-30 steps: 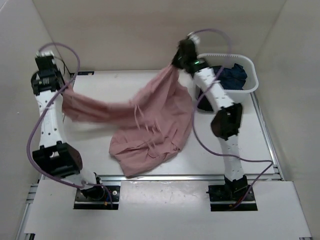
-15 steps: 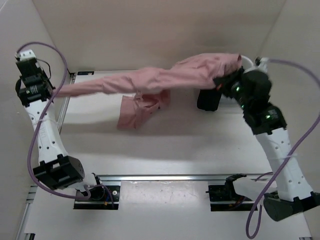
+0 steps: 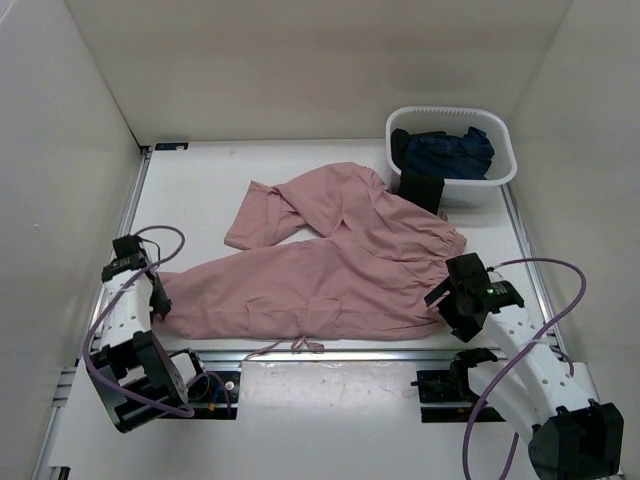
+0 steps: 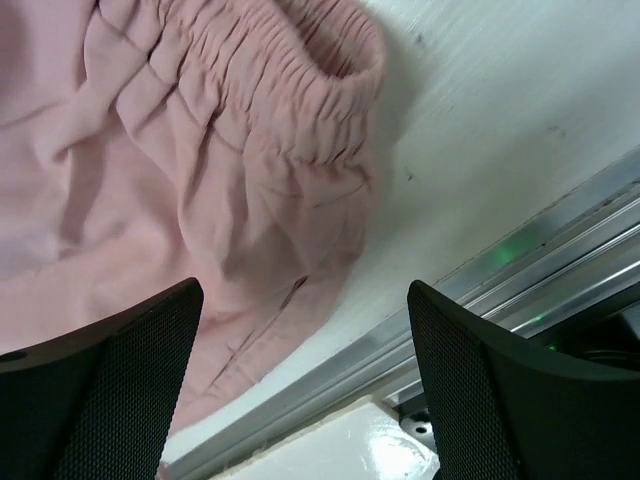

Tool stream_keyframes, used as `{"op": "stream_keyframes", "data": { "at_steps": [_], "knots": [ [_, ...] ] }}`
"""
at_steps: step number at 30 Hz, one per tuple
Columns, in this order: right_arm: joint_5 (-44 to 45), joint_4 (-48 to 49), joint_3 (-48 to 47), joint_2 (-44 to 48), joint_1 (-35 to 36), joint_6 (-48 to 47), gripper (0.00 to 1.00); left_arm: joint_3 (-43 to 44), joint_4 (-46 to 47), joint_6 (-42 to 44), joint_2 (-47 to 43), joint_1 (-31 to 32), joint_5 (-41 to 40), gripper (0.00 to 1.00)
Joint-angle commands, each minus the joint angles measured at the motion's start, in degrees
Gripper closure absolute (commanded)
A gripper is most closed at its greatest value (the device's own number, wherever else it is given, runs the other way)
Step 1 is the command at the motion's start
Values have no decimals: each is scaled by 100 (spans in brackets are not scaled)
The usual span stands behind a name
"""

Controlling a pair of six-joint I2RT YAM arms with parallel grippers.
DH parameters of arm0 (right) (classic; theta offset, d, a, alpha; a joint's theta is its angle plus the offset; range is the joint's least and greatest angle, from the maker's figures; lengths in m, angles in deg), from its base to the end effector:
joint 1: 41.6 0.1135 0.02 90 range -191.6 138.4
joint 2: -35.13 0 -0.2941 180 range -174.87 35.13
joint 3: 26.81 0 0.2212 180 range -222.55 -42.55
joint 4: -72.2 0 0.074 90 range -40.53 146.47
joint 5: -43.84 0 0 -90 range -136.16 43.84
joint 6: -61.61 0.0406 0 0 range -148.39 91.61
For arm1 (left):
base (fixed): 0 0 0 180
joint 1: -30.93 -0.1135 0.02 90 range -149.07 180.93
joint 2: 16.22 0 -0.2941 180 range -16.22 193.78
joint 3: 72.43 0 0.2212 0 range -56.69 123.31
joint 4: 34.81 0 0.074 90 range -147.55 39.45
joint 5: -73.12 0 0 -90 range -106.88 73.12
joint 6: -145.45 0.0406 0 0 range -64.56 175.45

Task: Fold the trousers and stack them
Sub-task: Flatten the trousers out

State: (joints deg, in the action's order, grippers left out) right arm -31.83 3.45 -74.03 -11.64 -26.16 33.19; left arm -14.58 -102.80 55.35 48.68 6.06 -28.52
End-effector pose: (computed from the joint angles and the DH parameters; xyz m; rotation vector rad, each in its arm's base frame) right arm 0.0814 0.0121 0.2242 1.1144 2.4510 0.0565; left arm 0.1273 0.0681 0.2428 -0.6665 2.8303 0.3713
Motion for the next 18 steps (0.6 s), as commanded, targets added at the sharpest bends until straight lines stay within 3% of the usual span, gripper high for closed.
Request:
{"op": "stream_keyframes", "data": {
  "at_steps": [1,3,5,6,7,9,15,18],
  "knots": [
    [578,-86,-173,193,-24,169,12,-229,277,10,-399,-27,-302,57],
    [1044,-209,-174,272,-24,248,12,-282,277,10,-478,-80,-505,54],
    [1387,-322,-174,334,-24,582,12,-221,277,10,-558,-150,-856,38],
    [1667,-324,-174,334,-24,661,12,-221,216,10,-627,-238,-962,35],
    [1739,-324,-174,334,-24,732,12,-125,215,10,-680,-291,-1137,19],
    [1740,18,-103,151,-76,785,12,-45,215,10,-681,-388,-1200,11],
    [994,599,160,-1254,-76,732,14,-246,847,10,-356,-1037,-1166,7],
    [993,704,160,-1318,-331,680,48,-448,1050,10,-14,-1424,-771,7]
  ]
}}
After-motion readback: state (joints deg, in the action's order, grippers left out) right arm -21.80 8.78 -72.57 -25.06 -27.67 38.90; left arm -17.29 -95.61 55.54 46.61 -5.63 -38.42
